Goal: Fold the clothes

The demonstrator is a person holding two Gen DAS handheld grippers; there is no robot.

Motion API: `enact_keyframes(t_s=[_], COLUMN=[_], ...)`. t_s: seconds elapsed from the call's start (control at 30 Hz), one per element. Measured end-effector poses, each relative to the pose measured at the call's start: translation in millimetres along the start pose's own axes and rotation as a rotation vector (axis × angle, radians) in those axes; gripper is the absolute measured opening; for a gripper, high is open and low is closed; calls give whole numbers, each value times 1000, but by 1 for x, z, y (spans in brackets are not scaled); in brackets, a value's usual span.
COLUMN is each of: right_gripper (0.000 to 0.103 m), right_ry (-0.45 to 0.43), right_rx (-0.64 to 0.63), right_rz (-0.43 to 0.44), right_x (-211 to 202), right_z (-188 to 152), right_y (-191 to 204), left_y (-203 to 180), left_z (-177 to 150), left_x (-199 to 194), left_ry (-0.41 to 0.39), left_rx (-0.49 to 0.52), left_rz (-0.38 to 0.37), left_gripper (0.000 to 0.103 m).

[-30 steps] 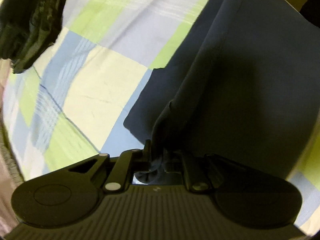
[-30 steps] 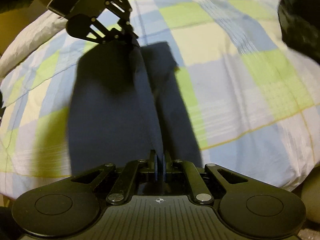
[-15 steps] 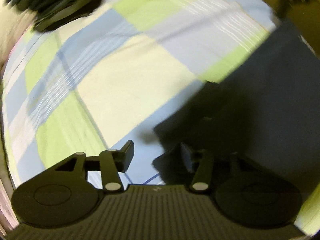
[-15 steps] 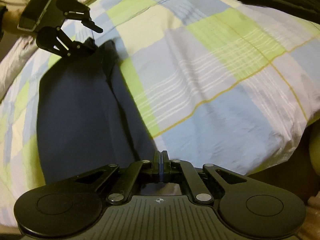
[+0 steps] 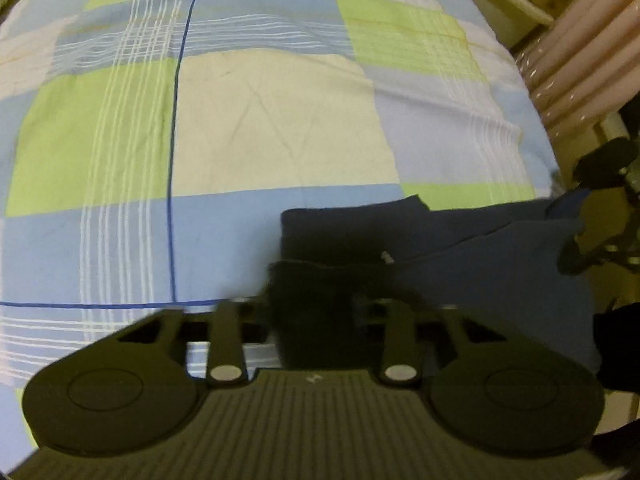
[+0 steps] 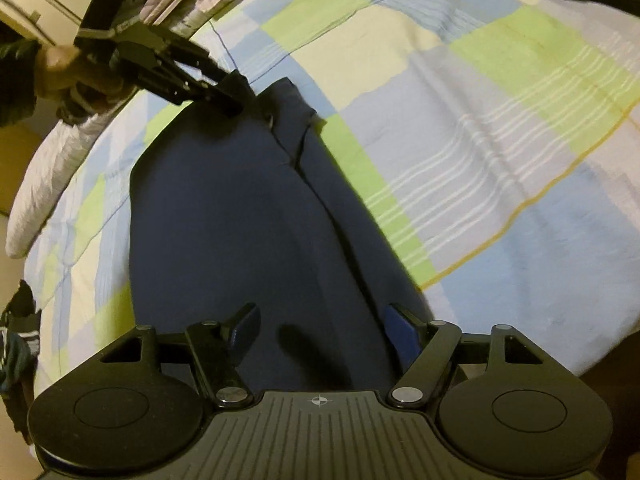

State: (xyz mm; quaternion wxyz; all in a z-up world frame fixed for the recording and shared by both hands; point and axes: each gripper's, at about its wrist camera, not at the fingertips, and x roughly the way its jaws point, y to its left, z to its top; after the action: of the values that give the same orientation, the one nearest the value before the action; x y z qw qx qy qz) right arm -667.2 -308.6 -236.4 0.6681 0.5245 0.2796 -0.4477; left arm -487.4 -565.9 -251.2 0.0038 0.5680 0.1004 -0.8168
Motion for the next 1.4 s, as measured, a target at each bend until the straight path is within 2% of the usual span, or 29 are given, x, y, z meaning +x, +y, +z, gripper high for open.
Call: enact_keyframes(t_s=[0.1,0.23,0.33,0.5,0.6,0.67,0.7,0.77,0.8,0.83,0.9,1.0,1.1,1.23,1.3,1.4], right_gripper=[0,0,0,0,0,0,1,1,6,33,64,64,64,64,64,63], right_ry=[26,24,-9,2,8,11,12,15,16,13,3,-14,-3,69,97,138], right_rx=[19,9,-8,-3,5,10,13,18,6,-11,-36,-55,-93,-129,-116,-97], right_rz=[-11,-18,-34,-51,-68,-79,-85,-96,-111,-136,-168,-148,-102,-58,-43,-20], right_x=[4,-11,-26,-14,-10,-9,-8,-6,-8,-11,-18,-28,-29,-8,-1,9], right_z=[5,16,24,25,23,21,20,19,19,19,21,22,25,26,27,27], right_y=[-9,-14,-17,-26,-26,-26,-26,-26,-25,-21,-16,-11,-3,-5,-11,-19], left_y=[2,-1,5,4,1,2,2,3,3,3,3,-8,-34,-73,-89,-102], left_z=[-4,4,11,15,13,11,10,6,2,-1,-8,-32,-67,-117,-133,-151], left_x=[2,-21,-25,18,35,31,25,10,-1,-12,-35,-67,-84,-69,-57,-53], left_ry=[-11,-73,-110,-41,-12,-16,-21,-37,-52,-68,-99,-156,-185,-144,-125,-146], left_rx=[-43,-13,-43,-49,-60,-88,-99,-126,-146,-166,-205,-294,-398,-511,-523,-576], left_rz=[-39,-38,-48,-11,58,107,132,180,200,221,261,308,307,264,285,323], left_gripper=[5,5,5,7,28,43,45,46,46,46,43,43,43,42,43,43])
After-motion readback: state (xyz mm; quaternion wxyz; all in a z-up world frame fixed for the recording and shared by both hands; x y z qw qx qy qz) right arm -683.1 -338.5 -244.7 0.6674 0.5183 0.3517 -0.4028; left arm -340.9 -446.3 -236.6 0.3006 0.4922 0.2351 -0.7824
